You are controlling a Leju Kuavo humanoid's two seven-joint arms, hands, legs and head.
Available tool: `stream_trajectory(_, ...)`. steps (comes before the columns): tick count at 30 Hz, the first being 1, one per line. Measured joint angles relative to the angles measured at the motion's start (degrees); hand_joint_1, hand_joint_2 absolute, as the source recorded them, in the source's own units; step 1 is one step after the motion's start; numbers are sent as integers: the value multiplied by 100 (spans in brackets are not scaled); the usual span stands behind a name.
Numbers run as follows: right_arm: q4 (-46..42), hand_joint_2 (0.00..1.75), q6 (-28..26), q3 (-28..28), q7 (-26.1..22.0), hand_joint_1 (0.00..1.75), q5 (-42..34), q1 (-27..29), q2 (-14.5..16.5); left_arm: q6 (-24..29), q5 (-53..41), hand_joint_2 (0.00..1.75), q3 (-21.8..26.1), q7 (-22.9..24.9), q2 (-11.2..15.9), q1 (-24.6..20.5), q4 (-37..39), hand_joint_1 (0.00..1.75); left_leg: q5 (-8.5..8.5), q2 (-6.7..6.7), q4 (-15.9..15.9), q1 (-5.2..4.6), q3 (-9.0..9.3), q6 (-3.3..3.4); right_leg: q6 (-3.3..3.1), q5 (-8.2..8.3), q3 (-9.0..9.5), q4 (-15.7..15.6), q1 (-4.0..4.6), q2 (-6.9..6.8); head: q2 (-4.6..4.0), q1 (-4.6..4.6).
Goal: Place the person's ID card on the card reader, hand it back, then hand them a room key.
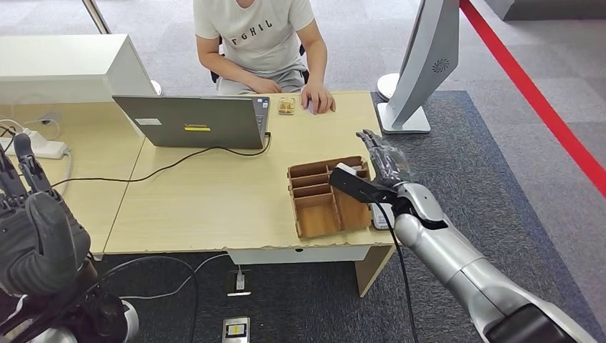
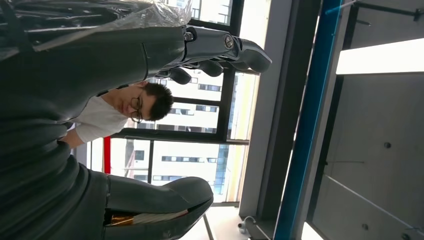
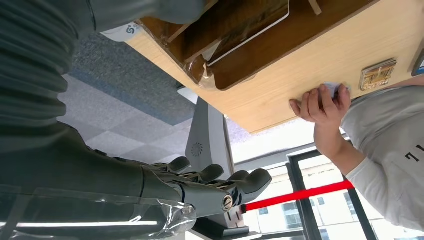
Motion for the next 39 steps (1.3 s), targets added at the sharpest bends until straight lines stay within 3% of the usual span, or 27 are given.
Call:
stream_trajectory(18, 438, 175, 9, 199, -183, 22, 83, 16, 330, 0, -183, 175, 0, 186, 0, 0, 0, 0, 0, 0, 0, 0, -1, 0, 0, 0, 0, 0, 0, 0, 0, 1)
stream_trajectory(20, 504, 175, -1, 215, -214, 34, 92, 13, 365, 0, -207, 175, 0, 210, 0, 1, 0, 0, 0, 0, 0, 0, -1, 0, 0, 0, 0, 0, 0, 0, 0, -1)
stream_trajectory(24, 650, 175, -67, 227, -283, 171, 134, -8, 430, 0, -239, 175, 0, 249, 0, 0, 0, 0, 0, 0, 0, 0, -1, 0, 0, 0, 0, 0, 0, 0, 0, 1)
stream_trajectory(39, 1047, 175, -184, 204, -288, 175, 202, -163, 493, 0, -180, 175, 0, 184, 0, 1, 0, 0, 0, 0, 0, 0, 1, 0, 0, 0, 1, 0, 0, 0, 0, 1)
